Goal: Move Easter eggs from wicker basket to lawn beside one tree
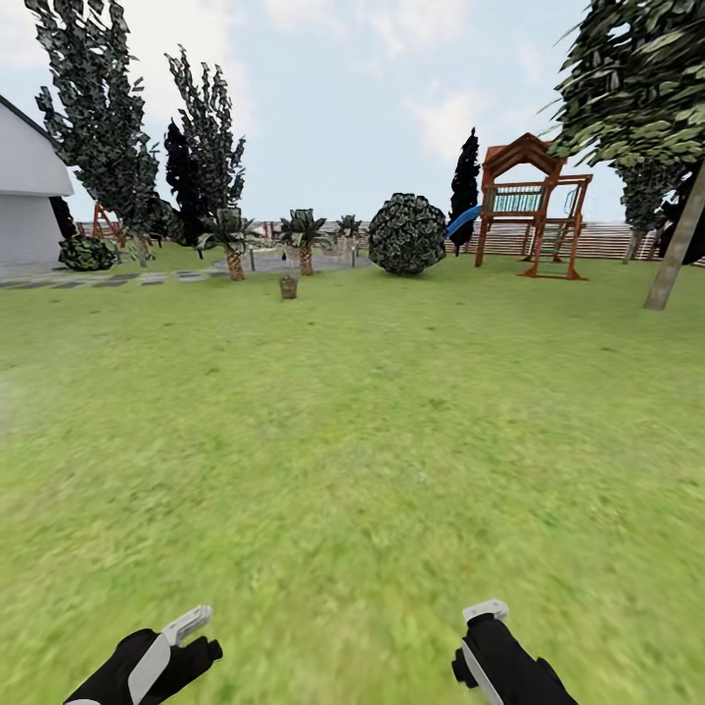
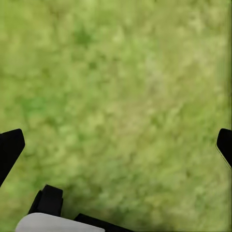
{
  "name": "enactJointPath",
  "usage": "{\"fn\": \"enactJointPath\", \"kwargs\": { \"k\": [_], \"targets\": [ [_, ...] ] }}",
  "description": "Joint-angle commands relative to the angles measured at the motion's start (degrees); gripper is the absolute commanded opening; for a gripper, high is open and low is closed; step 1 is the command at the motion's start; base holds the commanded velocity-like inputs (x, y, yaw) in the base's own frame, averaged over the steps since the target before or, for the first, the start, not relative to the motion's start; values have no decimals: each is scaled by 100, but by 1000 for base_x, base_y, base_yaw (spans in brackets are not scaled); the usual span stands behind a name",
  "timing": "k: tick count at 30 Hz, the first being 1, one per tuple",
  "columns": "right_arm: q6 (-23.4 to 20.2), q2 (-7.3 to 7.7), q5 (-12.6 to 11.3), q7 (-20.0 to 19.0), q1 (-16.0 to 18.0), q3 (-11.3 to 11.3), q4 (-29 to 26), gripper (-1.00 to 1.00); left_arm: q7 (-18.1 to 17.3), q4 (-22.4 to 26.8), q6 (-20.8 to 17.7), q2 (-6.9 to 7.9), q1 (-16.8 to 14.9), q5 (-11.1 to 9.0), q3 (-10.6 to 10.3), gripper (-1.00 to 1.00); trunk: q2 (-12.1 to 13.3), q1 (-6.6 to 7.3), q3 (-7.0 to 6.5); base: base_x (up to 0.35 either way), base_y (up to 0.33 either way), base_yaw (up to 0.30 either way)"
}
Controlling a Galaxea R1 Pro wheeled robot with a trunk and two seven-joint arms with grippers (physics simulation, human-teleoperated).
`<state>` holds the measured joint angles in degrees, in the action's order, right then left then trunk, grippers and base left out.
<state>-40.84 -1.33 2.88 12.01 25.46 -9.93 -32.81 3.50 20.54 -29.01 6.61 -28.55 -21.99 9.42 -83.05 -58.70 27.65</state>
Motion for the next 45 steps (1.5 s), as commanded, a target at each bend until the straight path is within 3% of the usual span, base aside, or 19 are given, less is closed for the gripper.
{"fn": "enactJointPath", "kwargs": {
  "k": [1, 7, 12, 45],
  "targets": [
    [-39, 1, 28, 3, 3, -18, -6, 100, 37, 12, -34, -2, -1, -60, 15, 100, -3, -3, 6, 325, 0, 0],
    [-38, -1, 28, 3, 3, -13, -6, 100, 37, 12, -34, -2, -1, -60, 16, 100, -3, -3, 6, 325, 0, 0],
    [-38, -7, 28, 3, 3, 117, -6, 100, 37, 12, -34, -2, -1, -60, 16, 100, -3, -3, 6, 325, 0, 0],
    [-25, 37, 25, 1, 3, 140, -6, 100, 34, 12, -34, 22, -1, -60, 16, 100, -3, -3, 6, 325, 0, 0]
  ]
}}
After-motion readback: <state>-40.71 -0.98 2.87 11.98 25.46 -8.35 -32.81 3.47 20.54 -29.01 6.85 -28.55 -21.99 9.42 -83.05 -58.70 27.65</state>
